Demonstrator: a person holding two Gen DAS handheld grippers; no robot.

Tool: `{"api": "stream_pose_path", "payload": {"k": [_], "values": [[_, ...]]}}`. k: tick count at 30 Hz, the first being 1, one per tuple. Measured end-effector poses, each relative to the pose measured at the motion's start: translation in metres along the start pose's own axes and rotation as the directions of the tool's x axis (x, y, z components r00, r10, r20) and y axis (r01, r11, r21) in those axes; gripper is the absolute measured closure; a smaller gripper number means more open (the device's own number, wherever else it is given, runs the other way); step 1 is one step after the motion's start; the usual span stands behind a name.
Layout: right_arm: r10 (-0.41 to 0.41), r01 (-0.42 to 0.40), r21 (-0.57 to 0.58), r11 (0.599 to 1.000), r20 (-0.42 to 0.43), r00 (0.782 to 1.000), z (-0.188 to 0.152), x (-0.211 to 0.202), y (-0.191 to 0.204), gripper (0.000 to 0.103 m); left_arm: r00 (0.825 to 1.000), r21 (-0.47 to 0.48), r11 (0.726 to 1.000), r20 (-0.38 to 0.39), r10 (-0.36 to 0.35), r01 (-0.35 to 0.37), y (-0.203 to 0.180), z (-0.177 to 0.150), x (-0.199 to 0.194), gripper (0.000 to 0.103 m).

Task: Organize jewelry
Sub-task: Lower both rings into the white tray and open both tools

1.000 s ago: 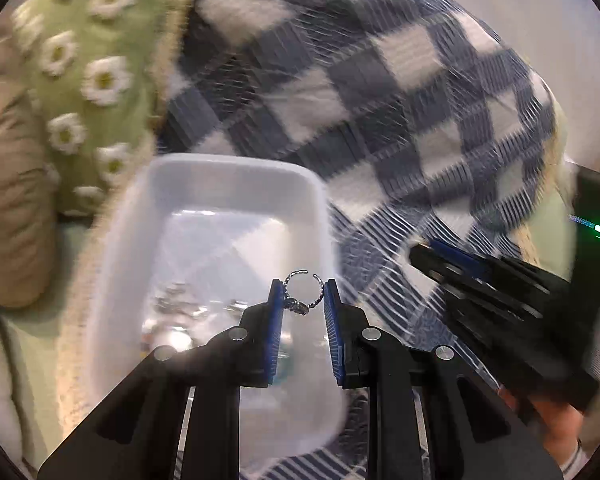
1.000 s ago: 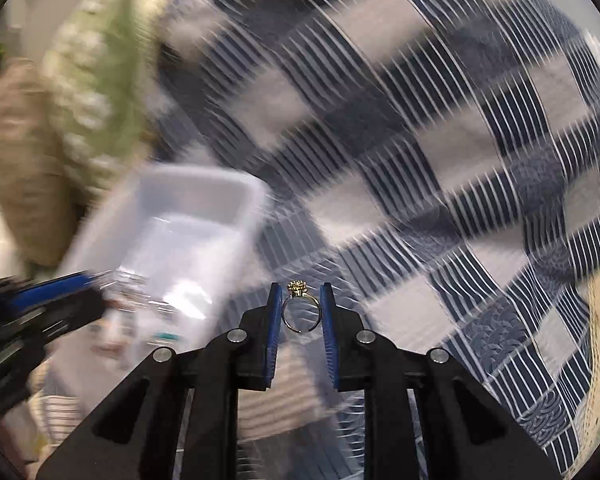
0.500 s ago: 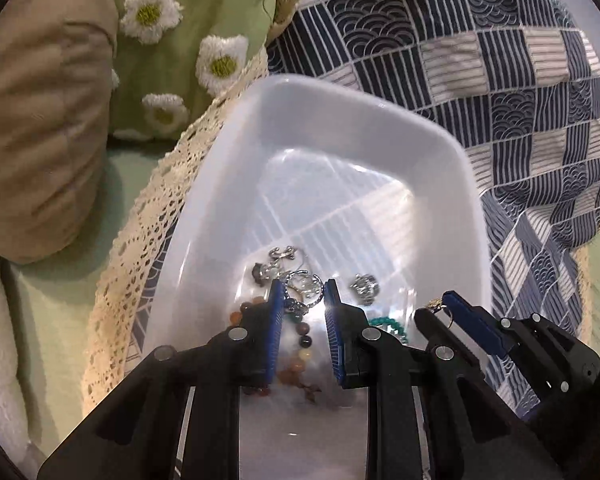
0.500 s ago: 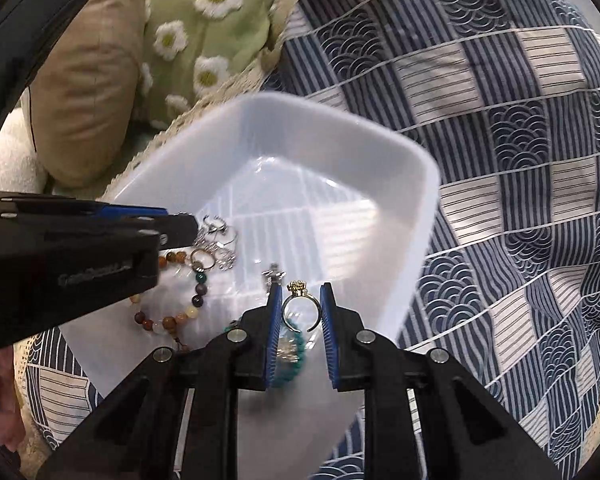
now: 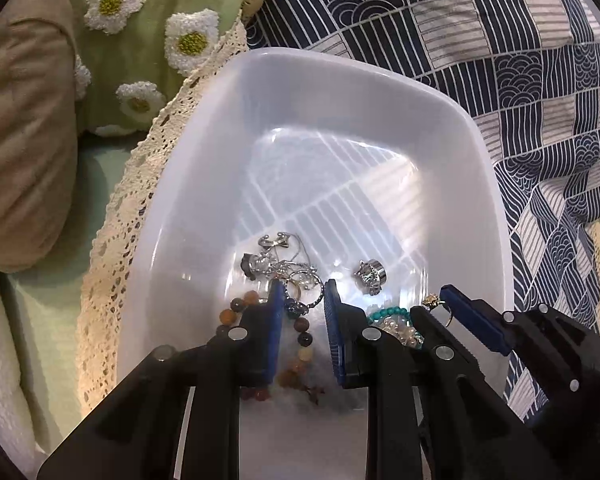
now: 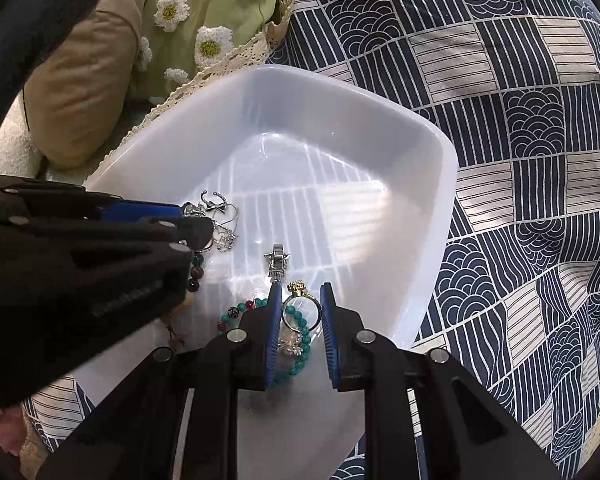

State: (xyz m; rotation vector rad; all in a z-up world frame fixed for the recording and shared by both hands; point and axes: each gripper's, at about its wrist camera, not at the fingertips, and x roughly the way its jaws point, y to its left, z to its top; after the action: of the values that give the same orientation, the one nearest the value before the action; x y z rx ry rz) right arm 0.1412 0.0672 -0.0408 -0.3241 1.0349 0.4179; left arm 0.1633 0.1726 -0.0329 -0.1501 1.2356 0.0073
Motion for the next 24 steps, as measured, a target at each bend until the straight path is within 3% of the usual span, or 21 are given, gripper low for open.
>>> {"api": "stream_pose_path", "payload": {"k": [11, 12, 14, 15, 16, 20, 24], "values": [[0.01, -0.01, 0.016, 1.0, -0.002, 1.0, -0.001, -0.002, 0.001, 0.082, 0.999, 0.025, 0.999, 0.014, 0.03, -0.031, -0.009, 0.002, 0.001, 0.082], [0.016, -0.016, 0.018, 1.0, -0.003, 1.0, -0.001, -0.002, 0.001, 0.078, 0.999, 0.024, 0.999, 0.016, 0.036, -0.037, -0.009, 0.001, 0.0, 0.081], [0.008, -0.008, 0.014, 1.0, 0.016, 1.0, -0.001, -0.007, 0.002, 0.06, 0.999, 0.023, 0.999, 0.013, 0.031, -0.031, -0.009, 0.001, -0.001, 0.066], [0.008, -0.008, 0.013, 1.0, 0.03, 1.0, -0.001, -0.01, 0.003, 0.054, 0.999, 0.024, 0.999, 0.023, 0.041, -0.042, -0.01, 0.001, -0.002, 0.054], [0.002, -0.002, 0.012, 1.0, 0.03, 1.0, 0.0, -0.011, 0.003, 0.054, 0.997, 0.03, 0.998, 0.038, 0.06, -0.061, -0.01, 0.002, -0.004, 0.048], [-0.005, 0.004, 0.016, 1.0, 0.037, 0.999, 0.001, -0.016, 0.001, 0.054, 0.996, 0.036, 0.997, 0.054, 0.068, -0.07, -0.012, 0.002, -0.009, 0.046], [-0.011, 0.01, 0.024, 1.0, 0.057, 0.998, 0.002, -0.029, -0.004, 0.053, 0.993, 0.039, 0.996, 0.094, 0.077, -0.081, -0.009, 0.003, -0.023, 0.038]]}}
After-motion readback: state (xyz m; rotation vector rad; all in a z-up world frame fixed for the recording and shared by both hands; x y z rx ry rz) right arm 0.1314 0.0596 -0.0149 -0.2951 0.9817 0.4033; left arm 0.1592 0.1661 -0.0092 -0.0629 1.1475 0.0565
